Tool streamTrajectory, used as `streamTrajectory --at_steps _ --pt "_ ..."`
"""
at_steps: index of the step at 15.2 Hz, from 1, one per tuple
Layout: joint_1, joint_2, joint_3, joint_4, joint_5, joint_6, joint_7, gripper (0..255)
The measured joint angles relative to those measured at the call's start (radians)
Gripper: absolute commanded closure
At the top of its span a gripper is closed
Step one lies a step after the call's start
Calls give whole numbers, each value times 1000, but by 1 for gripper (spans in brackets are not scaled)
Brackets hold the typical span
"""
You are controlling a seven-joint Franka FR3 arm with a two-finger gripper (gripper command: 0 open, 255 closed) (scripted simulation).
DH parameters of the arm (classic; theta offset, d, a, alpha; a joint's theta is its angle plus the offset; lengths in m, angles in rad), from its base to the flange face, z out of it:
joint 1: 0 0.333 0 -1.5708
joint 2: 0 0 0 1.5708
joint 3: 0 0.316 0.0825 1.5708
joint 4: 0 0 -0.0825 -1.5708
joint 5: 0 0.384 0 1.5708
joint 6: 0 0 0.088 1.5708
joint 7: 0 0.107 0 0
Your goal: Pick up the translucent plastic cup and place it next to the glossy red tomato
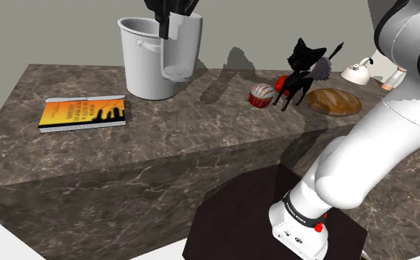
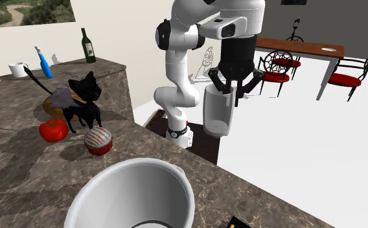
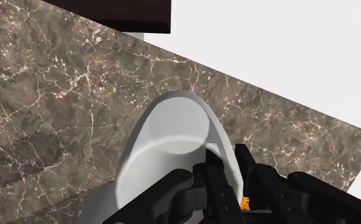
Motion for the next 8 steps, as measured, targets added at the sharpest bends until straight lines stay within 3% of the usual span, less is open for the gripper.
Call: streamTrajectory --at_steps 8 --pt "-70 -225 -140 -220 59 -9 -207 255"
